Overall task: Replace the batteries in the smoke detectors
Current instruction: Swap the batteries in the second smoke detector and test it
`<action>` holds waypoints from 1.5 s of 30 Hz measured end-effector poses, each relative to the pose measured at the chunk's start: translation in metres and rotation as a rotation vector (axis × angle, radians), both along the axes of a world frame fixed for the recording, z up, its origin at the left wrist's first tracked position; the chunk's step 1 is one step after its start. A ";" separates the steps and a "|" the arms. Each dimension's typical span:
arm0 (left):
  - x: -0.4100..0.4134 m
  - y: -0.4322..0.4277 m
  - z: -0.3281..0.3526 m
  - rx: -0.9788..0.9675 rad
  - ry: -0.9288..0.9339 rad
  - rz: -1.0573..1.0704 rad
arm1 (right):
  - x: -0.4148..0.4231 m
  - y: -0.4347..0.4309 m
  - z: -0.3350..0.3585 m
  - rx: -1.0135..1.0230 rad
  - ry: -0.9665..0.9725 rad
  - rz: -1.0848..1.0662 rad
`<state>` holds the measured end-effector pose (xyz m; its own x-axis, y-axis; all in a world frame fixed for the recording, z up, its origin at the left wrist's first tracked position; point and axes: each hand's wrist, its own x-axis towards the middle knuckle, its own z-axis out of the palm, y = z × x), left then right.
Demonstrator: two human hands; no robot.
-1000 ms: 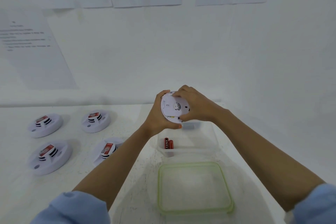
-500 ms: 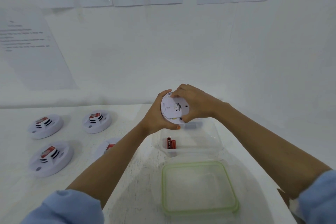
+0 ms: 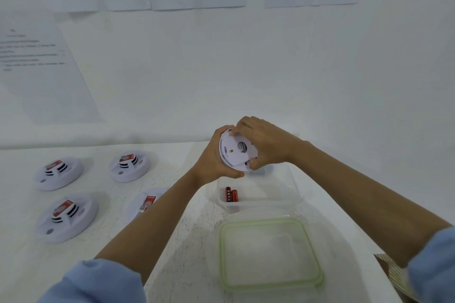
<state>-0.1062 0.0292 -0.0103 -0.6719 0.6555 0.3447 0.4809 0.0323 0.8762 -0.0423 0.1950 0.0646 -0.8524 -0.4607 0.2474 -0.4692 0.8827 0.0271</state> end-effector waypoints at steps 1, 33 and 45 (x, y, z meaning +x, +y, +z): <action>0.001 0.000 0.002 0.002 0.006 0.006 | 0.000 0.001 0.001 0.000 0.014 0.003; 0.080 -0.053 0.002 0.117 -0.049 0.064 | 0.129 -0.006 -0.038 -0.546 -0.170 -0.176; 0.146 -0.070 0.000 0.096 -0.092 0.166 | 0.172 -0.023 -0.077 -0.543 -0.465 -0.193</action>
<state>0.0397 -0.0411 -0.0107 -0.7994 0.5003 0.3325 0.3939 0.0186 0.9190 0.1295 0.1725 -0.0119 -0.9783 -0.2072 -0.0087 -0.1606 0.7832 -0.6007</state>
